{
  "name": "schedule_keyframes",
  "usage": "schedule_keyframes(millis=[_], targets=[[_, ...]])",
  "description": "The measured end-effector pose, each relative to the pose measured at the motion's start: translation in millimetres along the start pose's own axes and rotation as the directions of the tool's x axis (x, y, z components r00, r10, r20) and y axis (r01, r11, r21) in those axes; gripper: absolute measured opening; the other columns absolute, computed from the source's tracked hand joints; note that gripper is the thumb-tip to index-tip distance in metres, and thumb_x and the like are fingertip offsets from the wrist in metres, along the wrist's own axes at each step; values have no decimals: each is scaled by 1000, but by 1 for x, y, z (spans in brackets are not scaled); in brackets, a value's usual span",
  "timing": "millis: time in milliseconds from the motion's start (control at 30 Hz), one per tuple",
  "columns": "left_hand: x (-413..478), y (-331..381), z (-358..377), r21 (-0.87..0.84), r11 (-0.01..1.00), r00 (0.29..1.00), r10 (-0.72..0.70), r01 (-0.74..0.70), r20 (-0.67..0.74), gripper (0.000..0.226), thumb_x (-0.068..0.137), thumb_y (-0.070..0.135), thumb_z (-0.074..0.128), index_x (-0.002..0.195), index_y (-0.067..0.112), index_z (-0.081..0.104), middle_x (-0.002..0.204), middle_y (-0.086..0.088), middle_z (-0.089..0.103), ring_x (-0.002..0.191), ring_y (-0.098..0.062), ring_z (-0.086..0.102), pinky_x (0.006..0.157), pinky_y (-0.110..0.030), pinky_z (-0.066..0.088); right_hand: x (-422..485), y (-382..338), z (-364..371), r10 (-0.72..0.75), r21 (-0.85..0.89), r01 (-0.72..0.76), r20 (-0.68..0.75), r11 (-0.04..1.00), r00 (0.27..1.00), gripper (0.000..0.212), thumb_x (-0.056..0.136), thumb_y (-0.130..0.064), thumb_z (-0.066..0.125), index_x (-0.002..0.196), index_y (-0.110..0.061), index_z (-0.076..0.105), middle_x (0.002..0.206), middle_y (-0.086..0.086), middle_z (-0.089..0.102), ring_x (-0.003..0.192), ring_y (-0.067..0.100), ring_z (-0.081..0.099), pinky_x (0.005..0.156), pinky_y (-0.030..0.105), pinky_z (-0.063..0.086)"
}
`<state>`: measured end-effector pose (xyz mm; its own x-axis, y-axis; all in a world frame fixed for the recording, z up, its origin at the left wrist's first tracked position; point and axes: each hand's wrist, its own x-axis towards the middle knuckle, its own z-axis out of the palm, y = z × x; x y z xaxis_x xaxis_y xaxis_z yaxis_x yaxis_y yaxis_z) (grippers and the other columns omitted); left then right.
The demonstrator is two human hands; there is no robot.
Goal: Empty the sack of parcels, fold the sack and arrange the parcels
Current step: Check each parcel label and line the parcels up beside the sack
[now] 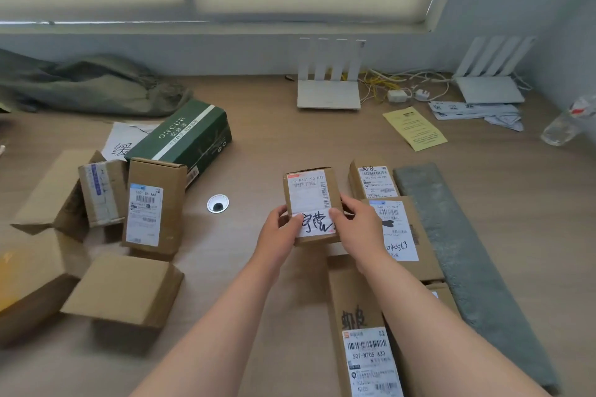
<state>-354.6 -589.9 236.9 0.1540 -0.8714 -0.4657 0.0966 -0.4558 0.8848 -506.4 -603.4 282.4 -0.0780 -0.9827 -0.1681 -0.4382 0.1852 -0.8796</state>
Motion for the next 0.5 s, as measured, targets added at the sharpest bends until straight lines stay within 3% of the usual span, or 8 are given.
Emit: schedule_keyframes(millis=[133, 300, 400, 500], targets=[[25, -7, 15, 142, 990, 1000, 18, -21, 22, 33, 92, 13, 55, 123, 24, 63, 119, 0, 72, 103, -15, 71, 94, -39, 57, 31, 23, 0, 28, -244, -22, 20, 970, 999, 26, 95, -18, 60, 120, -19, 69, 109, 0, 73, 88, 16, 62, 72, 26, 44], [41, -19, 24, 242, 970, 1000, -14, 8, 21, 33, 89, 19, 56, 120, 26, 66, 112, 5, 75, 98, -13, 73, 93, -41, 58, 52, 40, 5, 0, -546, 31, 57, 837, 998, 13, 96, -19, 58, 105, -11, 64, 96, 6, 63, 87, 23, 57, 70, 30, 42], [45, -22, 24, 257, 966, 999, -19, 11, 28, 33, 87, 23, 60, 119, 27, 67, 110, 4, 76, 97, -14, 74, 93, -42, 58, 55, 44, 6, -37, -692, 114, 125, 713, 991, 13, 95, -9, 54, 105, -10, 63, 107, 10, 61, 94, 27, 59, 68, 31, 37], [44, -22, 25, 254, 967, 999, -19, 11, 29, 31, 90, 22, 61, 119, 27, 67, 111, 4, 75, 96, -15, 74, 92, -40, 59, 53, 41, 3, -39, -738, 171, 193, 653, 981, 17, 94, -4, 52, 106, -8, 63, 114, 11, 55, 100, 27, 58, 71, 30, 39]])
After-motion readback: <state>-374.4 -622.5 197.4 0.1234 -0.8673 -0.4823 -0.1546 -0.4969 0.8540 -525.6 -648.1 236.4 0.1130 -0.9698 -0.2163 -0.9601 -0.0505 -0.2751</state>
